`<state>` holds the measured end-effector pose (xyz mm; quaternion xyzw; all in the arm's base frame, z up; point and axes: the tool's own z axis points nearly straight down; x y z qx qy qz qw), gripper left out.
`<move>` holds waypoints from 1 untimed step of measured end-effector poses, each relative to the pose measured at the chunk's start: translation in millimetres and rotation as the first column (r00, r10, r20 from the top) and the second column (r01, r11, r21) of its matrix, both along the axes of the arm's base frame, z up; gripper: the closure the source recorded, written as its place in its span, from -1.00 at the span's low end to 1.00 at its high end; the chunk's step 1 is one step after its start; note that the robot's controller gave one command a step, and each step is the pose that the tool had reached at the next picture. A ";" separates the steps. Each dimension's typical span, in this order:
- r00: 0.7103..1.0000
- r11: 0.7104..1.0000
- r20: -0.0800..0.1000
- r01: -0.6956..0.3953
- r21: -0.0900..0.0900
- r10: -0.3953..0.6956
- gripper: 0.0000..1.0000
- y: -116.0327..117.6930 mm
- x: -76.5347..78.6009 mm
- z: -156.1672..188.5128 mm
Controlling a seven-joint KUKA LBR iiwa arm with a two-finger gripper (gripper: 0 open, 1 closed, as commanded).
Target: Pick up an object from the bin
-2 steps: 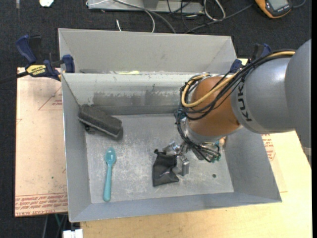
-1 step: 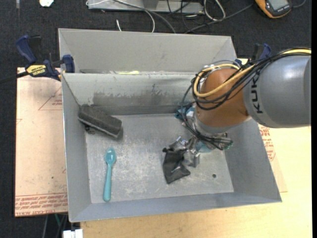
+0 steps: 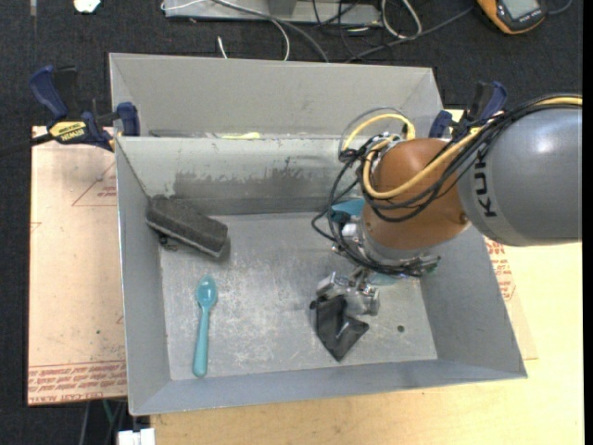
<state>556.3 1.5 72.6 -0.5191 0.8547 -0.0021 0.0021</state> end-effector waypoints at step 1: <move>0.997 0.997 -0.005 -0.073 0.008 0.073 1.00 -3.8 0.5 52.0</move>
Offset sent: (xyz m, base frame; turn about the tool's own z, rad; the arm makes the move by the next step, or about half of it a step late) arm 0.0182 0.0093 -0.0026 -0.4077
